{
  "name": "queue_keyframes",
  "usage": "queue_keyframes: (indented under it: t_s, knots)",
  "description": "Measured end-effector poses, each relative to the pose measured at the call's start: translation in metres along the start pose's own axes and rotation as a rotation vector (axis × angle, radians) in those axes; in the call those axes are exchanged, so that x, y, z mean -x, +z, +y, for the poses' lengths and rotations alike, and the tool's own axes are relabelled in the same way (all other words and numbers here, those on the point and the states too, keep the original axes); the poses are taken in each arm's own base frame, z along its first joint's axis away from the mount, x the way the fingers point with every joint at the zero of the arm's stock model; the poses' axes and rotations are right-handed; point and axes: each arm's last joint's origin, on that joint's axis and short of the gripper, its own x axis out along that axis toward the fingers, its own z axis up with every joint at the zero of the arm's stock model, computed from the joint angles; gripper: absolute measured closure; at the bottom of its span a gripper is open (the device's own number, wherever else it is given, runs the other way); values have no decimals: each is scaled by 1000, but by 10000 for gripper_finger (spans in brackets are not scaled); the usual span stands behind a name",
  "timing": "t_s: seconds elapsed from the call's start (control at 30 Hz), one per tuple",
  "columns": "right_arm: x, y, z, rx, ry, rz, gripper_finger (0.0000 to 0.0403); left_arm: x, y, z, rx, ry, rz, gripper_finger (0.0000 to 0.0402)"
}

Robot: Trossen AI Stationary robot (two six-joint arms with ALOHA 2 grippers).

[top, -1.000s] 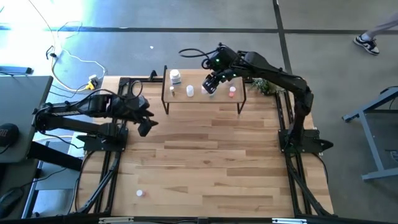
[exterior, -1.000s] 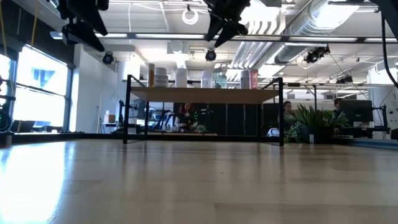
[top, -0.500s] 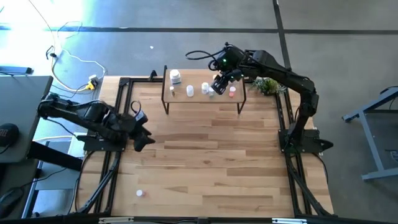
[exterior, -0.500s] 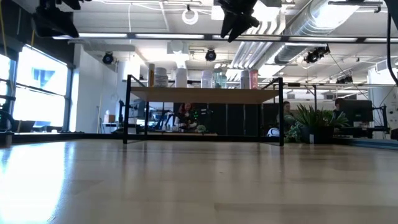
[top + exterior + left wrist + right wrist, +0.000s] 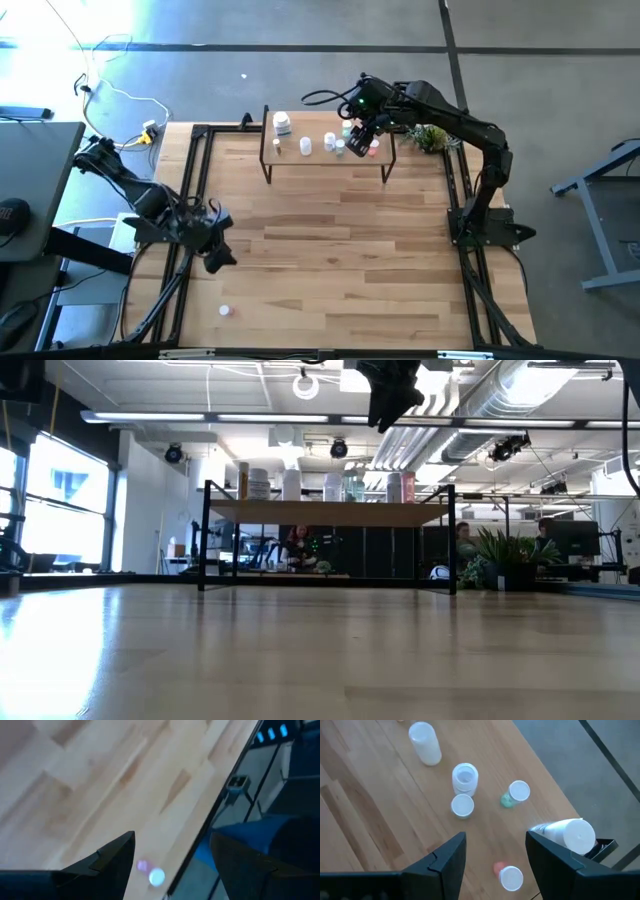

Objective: Pick and place medicine bottles onto shelf by color
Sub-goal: Put the purple pill bottle on the shelf

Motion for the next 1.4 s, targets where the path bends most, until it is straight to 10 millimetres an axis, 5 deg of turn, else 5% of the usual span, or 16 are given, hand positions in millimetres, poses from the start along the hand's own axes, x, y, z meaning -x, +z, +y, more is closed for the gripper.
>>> queue_keyframes:
  t_s: [0.77,1.4]
  knots:
    - [0,-1,0,3,-1,14,206,-71,-63,-32,262,180,245,154]
    - [-1,0,-1,-9,-22,6,206,-124,-96,-34,220,311,265,154]
